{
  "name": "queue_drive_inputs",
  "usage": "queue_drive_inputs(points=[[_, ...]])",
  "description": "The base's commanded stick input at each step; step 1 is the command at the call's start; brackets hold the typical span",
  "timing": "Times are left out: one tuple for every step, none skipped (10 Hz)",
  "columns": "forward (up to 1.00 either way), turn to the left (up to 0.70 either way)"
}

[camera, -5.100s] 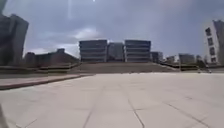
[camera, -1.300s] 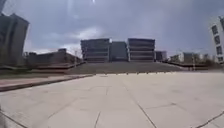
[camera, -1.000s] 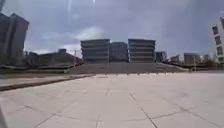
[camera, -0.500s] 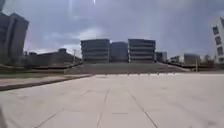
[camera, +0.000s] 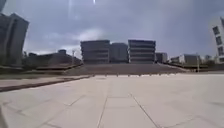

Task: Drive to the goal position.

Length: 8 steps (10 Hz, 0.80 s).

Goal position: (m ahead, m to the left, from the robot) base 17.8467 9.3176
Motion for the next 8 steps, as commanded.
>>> queue_drive_inputs(points=[[1.00, 0.00], [1.00, 0.00], [1.00, 0.00], [1.00, 0.00], [1.00, 0.00], [1.00, 0.00], [1.00, 0.00], [1.00, 0.00]])
